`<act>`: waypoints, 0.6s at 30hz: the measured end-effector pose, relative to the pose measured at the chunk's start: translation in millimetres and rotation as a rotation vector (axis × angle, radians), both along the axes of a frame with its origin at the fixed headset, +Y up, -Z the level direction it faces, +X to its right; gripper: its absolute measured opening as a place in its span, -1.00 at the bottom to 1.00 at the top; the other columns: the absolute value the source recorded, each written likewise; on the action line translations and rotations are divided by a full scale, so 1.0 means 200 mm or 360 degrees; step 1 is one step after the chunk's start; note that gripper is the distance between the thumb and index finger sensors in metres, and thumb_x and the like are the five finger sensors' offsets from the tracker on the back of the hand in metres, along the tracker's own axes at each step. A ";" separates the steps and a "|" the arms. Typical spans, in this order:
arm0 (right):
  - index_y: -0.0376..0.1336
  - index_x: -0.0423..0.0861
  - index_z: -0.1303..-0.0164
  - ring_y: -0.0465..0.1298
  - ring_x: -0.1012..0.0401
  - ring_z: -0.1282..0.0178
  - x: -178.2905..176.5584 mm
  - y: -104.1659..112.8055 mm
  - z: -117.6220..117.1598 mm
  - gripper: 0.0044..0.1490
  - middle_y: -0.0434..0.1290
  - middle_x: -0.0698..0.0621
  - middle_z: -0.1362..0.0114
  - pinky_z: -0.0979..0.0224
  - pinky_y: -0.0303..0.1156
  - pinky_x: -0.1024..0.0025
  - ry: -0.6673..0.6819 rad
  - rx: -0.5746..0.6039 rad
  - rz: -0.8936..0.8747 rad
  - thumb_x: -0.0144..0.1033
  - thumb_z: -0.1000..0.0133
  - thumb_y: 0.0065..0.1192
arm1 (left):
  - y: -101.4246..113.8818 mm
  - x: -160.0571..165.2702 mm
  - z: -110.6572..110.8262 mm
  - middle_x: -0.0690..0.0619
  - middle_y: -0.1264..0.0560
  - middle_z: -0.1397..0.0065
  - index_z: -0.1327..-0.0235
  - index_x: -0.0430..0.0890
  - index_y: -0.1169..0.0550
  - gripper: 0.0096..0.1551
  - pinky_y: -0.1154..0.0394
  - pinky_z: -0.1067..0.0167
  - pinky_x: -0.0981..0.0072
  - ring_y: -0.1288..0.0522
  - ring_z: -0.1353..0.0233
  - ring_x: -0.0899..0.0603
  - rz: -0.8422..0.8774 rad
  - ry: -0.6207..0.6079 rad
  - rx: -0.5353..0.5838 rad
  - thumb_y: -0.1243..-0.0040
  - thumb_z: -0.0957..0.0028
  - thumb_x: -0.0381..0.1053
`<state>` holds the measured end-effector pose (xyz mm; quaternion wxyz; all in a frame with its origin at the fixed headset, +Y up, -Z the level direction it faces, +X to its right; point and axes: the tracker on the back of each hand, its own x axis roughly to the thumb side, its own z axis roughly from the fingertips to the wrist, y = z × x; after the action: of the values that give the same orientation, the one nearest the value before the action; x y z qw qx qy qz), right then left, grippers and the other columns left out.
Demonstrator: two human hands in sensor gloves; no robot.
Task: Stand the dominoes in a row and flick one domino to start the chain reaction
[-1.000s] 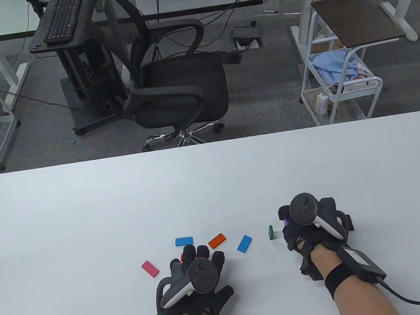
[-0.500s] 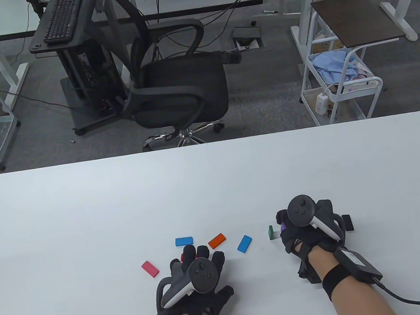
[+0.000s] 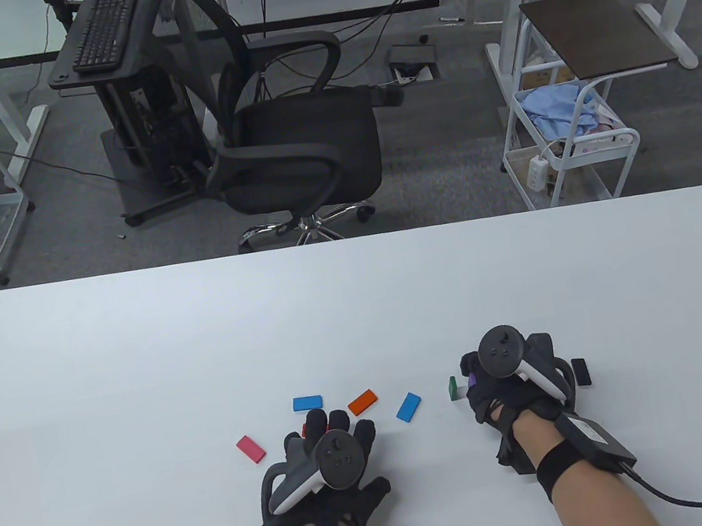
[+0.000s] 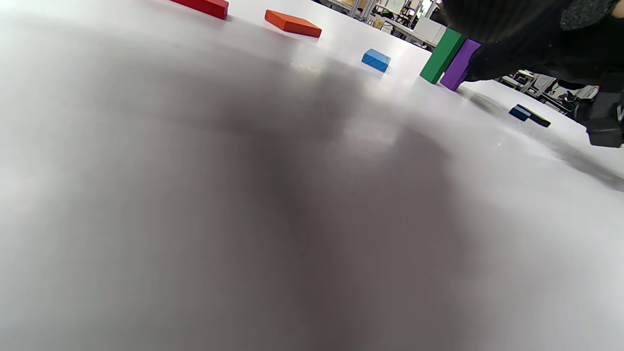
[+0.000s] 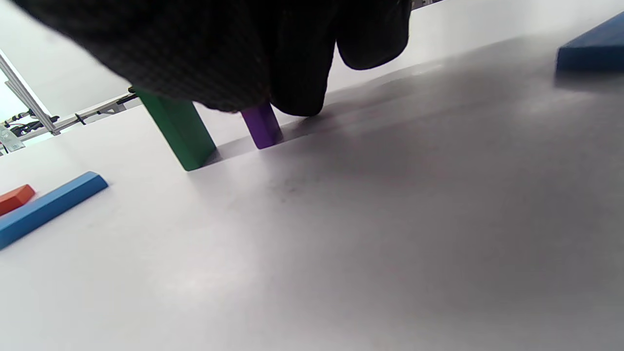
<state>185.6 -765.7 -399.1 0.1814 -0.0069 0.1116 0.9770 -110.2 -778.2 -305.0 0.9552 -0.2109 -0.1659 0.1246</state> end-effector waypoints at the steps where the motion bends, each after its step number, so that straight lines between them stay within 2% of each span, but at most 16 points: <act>1: 0.11 0.03 -0.32 0.15 -0.16 -0.52 0.00 0.00 0.00 -0.32 0.37 -0.08 -0.44 -0.59 -0.27 -0.31 0.0000 -0.0001 0.0002 -0.27 -0.07 0.42 | 0.00 0.00 0.00 -0.04 0.48 -0.62 -0.50 0.17 0.23 -0.02 0.52 -0.33 -0.43 0.63 -0.53 -0.27 0.0000 -0.0001 -0.0001 0.08 -0.01 0.40; 7: 0.03 0.02 -0.41 0.10 -0.19 -0.54 0.02 0.01 0.01 -0.21 0.30 -0.09 -0.49 -0.58 -0.30 -0.32 0.0013 -0.0024 0.0003 -0.23 -0.08 0.42 | 0.00 0.00 0.00 -0.04 0.48 -0.62 -0.50 0.17 0.23 -0.02 0.52 -0.33 -0.43 0.63 -0.53 -0.27 -0.0002 -0.0003 -0.0001 0.08 -0.01 0.40; 14: 0.01 0.03 -0.44 0.04 -0.20 -0.58 0.12 0.11 0.02 -0.18 0.26 -0.08 -0.53 -0.58 -0.32 -0.32 -0.0020 0.0014 0.0023 -0.22 -0.08 0.43 | 0.00 0.00 0.00 -0.04 0.48 -0.62 -0.50 0.17 0.23 -0.02 0.52 -0.33 -0.43 0.63 -0.54 -0.27 -0.0009 -0.0008 0.0006 0.08 0.00 0.40; 18: -0.01 0.03 -0.45 0.01 -0.20 -0.60 0.22 0.16 0.01 -0.09 0.24 -0.08 -0.55 -0.58 -0.34 -0.33 -0.0042 0.0017 0.0052 -0.14 -0.04 0.50 | 0.00 0.00 0.00 -0.04 0.48 -0.62 -0.50 0.17 0.23 -0.02 0.52 -0.33 -0.43 0.63 -0.54 -0.27 -0.0006 -0.0004 0.0006 0.08 0.00 0.40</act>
<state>228.9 -733.4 -396.9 0.1669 -0.0207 0.1039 0.9803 -109.6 -777.5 -304.8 0.9557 -0.2094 -0.1671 0.1223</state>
